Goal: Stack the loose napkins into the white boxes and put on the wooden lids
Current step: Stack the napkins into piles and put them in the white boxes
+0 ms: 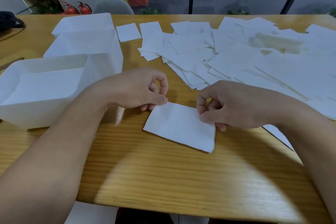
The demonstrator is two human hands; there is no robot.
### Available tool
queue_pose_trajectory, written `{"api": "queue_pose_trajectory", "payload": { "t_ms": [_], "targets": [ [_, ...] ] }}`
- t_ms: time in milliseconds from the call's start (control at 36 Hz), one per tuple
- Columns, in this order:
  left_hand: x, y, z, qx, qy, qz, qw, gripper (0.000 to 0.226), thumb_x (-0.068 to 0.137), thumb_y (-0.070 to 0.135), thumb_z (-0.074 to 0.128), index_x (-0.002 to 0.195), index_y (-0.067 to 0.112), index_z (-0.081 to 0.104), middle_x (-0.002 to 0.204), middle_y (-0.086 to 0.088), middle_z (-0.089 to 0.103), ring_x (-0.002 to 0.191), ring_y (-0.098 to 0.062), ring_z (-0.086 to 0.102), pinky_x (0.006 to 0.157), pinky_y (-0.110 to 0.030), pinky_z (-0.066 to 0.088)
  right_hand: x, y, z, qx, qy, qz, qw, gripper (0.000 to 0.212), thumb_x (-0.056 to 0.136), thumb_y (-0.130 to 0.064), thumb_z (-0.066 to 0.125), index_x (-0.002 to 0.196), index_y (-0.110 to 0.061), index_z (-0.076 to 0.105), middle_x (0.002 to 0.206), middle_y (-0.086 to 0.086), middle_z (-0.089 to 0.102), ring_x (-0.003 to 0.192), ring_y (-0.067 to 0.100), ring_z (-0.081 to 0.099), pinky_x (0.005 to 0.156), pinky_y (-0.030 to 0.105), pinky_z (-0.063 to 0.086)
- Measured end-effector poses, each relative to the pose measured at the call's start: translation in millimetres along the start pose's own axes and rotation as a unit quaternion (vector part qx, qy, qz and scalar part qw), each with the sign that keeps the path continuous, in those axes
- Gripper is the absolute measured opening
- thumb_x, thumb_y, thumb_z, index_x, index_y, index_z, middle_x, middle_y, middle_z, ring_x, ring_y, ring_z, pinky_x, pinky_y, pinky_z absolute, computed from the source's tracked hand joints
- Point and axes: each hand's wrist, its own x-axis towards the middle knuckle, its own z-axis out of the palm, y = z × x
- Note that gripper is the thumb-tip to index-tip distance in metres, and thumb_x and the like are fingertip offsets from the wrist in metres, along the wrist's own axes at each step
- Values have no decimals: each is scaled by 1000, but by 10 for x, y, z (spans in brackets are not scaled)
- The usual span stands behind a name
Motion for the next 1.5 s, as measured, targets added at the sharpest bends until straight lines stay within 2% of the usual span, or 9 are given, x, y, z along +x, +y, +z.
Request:
{"api": "queue_pose_trajectory", "payload": {
  "t_ms": [250, 389, 528, 722, 889, 1000, 1111, 1417, 1500],
  "targets": [
    [79, -19, 29, 8, 69, 14, 997, 5, 105, 29, 71, 105, 29, 66, 75, 0, 77, 61, -13, 69, 70, -38, 57, 89, 199, -73, -12, 97, -8, 995, 8, 106, -31, 65, 99, -33, 66, 67, -5, 73, 53, 5, 55, 56, 23, 43],
    [114, -42, 53, 0, 94, 26, 995, 6, 105, 34, 72, 102, 30, 68, 74, 2, 77, 64, -16, 71, 81, -49, 62, 135, 251, -65, -6, 118, -16, 993, 6, 104, -33, 68, 99, -34, 66, 66, -4, 72, 53, 5, 56, 55, 21, 41],
    [143, -46, 65, 2, 105, 39, 994, 20, 92, 56, 80, 93, 36, 77, 83, 8, 74, 69, -4, 61, 72, -33, 53, 166, 281, -47, -17, 141, -17, 990, 11, 104, -31, 68, 93, -32, 67, 63, -4, 70, 50, 5, 55, 50, 16, 40],
    [197, -102, 123, 14, 105, 62, 992, 18, 91, 47, 86, 87, 33, 75, 87, 6, 71, 67, -4, 54, 67, -30, 49, 192, 305, -20, -16, 159, -22, 987, 15, 104, -26, 66, 90, -31, 67, 61, -4, 69, 48, 5, 54, 50, 16, 41],
    [254, -125, 155, 6, 110, 62, 992, 16, 94, 45, 83, 86, 33, 76, 79, 11, 69, 65, -1, 53, 60, -20, 44, 224, 298, 14, -59, 228, -26, 972, 16, 100, -37, 70, 84, -34, 70, 68, -21, 62, 57, 4, 56, 53, 23, 37],
    [280, -133, 174, 4, 116, 58, 992, 17, 95, 44, 82, 85, 33, 75, 71, 16, 63, 62, -1, 51, 57, -18, 41, 360, 278, 71, -71, 340, -52, 936, 9, 96, -42, 77, 90, -35, 76, 77, -14, 64, 70, 7, 59, 62, 35, 48],
    [282, -134, 183, 13, 120, 58, 991, 17, 95, 45, 82, 86, 33, 75, 73, 19, 65, 63, 0, 53, 57, -16, 43, 534, 289, 101, -81, 342, -62, 934, 9, 94, -39, 80, 95, -31, 80, 93, -14, 62, 81, 8, 61, 70, 38, 53],
    [273, -124, 187, 14, 134, 66, 989, 17, 94, 45, 83, 85, 33, 75, 79, 16, 69, 66, -1, 56, 59, -16, 47, 645, 315, 106, -15, 360, -70, 930, 11, 94, -24, 79, 86, -28, 85, 92, -12, 66, 73, 0, 61, 61, 13, 38],
    [270, -107, 200, 10, 149, 76, 986, 15, 95, 42, 82, 85, 33, 76, 84, 10, 72, 72, -6, 62, 64, -19, 51, 633, 324, 95, 3, 380, -74, 922, 12, 95, -26, 79, 85, -30, 85, 90, -13, 67, 71, 4, 58, 59, 17, 38]
  ]
}}
